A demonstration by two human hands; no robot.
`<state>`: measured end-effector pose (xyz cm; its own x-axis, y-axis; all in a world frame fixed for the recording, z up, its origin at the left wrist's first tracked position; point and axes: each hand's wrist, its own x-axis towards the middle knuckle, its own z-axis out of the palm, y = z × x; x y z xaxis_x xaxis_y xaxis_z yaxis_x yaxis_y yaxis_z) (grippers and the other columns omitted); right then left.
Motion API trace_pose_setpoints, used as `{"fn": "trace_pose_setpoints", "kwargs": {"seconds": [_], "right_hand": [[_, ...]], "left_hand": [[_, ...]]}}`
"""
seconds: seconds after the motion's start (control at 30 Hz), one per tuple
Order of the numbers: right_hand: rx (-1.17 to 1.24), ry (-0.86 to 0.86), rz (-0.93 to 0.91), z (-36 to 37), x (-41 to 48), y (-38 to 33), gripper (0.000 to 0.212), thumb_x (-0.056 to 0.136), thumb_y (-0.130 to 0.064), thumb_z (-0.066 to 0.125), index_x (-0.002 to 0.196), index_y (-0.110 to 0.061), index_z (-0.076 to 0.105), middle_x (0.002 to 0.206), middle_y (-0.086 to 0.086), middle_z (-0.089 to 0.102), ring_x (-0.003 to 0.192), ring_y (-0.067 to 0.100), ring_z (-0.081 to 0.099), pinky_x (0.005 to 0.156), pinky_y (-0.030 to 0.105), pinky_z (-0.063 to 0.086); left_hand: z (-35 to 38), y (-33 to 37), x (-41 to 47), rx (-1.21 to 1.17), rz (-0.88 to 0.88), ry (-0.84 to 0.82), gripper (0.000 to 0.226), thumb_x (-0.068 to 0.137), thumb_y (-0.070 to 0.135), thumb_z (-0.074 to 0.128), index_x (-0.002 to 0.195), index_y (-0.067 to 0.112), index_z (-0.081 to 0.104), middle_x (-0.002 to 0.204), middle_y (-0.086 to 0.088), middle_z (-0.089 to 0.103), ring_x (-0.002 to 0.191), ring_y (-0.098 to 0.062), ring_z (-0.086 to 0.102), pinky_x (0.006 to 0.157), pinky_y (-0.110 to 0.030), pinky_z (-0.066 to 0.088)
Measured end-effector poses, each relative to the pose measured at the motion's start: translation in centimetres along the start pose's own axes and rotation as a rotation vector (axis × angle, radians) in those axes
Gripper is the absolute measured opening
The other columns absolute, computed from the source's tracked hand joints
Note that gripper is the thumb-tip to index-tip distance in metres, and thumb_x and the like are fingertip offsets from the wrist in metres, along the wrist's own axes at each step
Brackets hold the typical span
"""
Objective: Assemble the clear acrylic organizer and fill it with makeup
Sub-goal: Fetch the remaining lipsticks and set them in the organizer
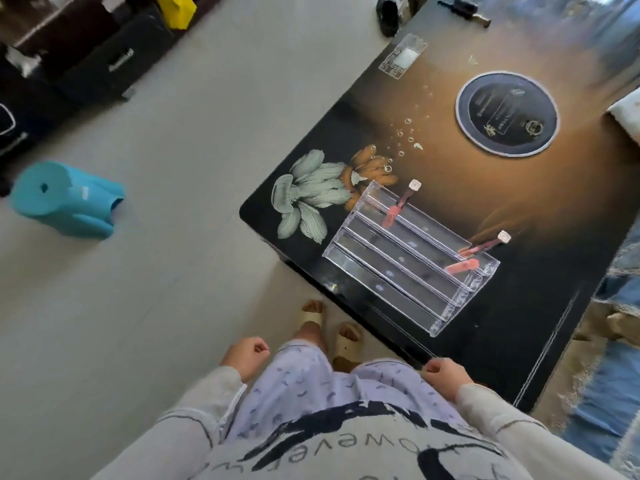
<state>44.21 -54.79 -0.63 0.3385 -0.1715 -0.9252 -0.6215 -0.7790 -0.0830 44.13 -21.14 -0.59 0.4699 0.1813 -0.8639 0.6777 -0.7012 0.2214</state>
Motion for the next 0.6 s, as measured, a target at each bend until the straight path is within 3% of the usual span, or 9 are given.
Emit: {"fn": "trace_pose_setpoints", "kwargs": {"seconds": [0.07,0.13,0.2,0.27,0.37,0.43,0.5,0.53,0.6], "right_hand": [[-0.102,-0.012,-0.055,-0.4,0.4,-1.6,0.010,0.087,-0.013,0.053,0.083,-0.012,0.062,0.091,0.008,0.061,0.084,0.021,0.054,0.074,0.024,0.042],[-0.195,-0.012,-0.134,-0.3,0.8,-3.9,0.015,0.087,-0.012,0.053,0.091,-0.010,0.067,0.102,0.011,0.066,0.097,0.024,0.059,0.083,0.025,0.045],[-0.274,0.002,-0.216,0.1,0.8,-6.6,0.023,0.088,-0.011,0.050,0.101,-0.008,0.068,0.110,0.012,0.068,0.106,0.026,0.060,0.087,0.025,0.044],[-0.339,0.017,-0.292,0.6,0.7,-9.5,0.025,0.088,-0.012,0.047,0.101,-0.007,0.068,0.105,0.014,0.068,0.105,0.028,0.061,0.087,0.027,0.045],[-0.379,-0.035,-0.359,1.3,0.5,-13.7,0.020,0.087,-0.011,0.047,0.083,-0.011,0.067,0.088,0.012,0.061,0.087,0.026,0.060,0.071,0.028,0.047],[-0.424,-0.057,-0.402,1.9,0.4,-16.3,0.029,0.086,-0.008,0.047,0.063,-0.023,0.056,0.085,0.010,0.060,0.081,0.023,0.056,0.055,0.021,0.040],[-0.471,-0.045,-0.433,2.5,0.3,-18.7,0.034,0.086,-0.007,0.047,0.058,-0.026,0.050,0.083,0.011,0.061,0.077,0.023,0.058,0.053,0.020,0.038],[-0.494,-0.043,-0.443,2.8,0.2,-19.7,0.034,0.086,-0.007,0.047,0.058,-0.026,0.050,0.082,0.012,0.062,0.076,0.024,0.059,0.053,0.021,0.039],[-0.536,-0.048,-0.450,3.7,0.1,-21.7,0.033,0.086,-0.007,0.047,0.058,-0.025,0.050,0.081,0.012,0.062,0.074,0.024,0.058,0.054,0.022,0.040]], "left_hand": [[1.7,-2.8,-1.3,-0.017,-0.069,-0.005,0.025,0.091,0.016,0.049,0.109,0.006,0.064,0.118,-0.010,0.066,0.111,-0.026,0.059,0.089,-0.025,0.043],[3.2,-5.4,-2.5,-0.086,-0.140,0.005,0.026,0.094,0.017,0.046,0.108,0.005,0.063,0.119,-0.011,0.065,0.111,-0.027,0.058,0.088,-0.025,0.042],[4.7,-7.6,-3.9,-0.191,-0.215,0.003,0.022,0.095,0.017,0.045,0.089,0.010,0.065,0.107,-0.015,0.063,0.096,-0.029,0.057,0.083,-0.027,0.042],[6.1,-9.3,-5.2,-0.339,-0.292,0.033,0.024,0.093,0.016,0.047,0.074,0.011,0.062,0.095,-0.012,0.060,0.086,-0.027,0.051,0.078,-0.029,0.041],[7.2,-10.9,-6.7,-0.532,-0.391,0.088,0.023,0.092,0.015,0.051,0.103,0.004,0.067,0.111,-0.011,0.065,0.106,-0.028,0.058,0.081,-0.026,0.040],[7.3,-11.7,-7.3,-0.632,-0.423,0.080,0.022,0.090,0.020,0.052,0.098,0.008,0.069,0.109,-0.014,0.065,0.099,-0.027,0.058,0.076,-0.023,0.035],[6.8,-12.4,-6.8,-0.724,-0.452,0.097,0.022,0.085,0.026,0.052,0.069,0.017,0.065,0.093,-0.015,0.062,0.083,-0.024,0.050,0.072,-0.023,0.033],[6.3,-13.0,-6.4,-0.755,-0.451,0.091,0.026,0.087,0.023,0.052,0.064,0.017,0.062,0.092,-0.015,0.061,0.082,-0.023,0.050,0.074,-0.023,0.035],[5.2,-14.1,-5.5,-0.776,-0.434,0.086,0.022,0.093,0.018,0.049,0.089,0.013,0.070,0.108,-0.017,0.066,0.091,-0.024,0.056,0.082,-0.023,0.040]]}}
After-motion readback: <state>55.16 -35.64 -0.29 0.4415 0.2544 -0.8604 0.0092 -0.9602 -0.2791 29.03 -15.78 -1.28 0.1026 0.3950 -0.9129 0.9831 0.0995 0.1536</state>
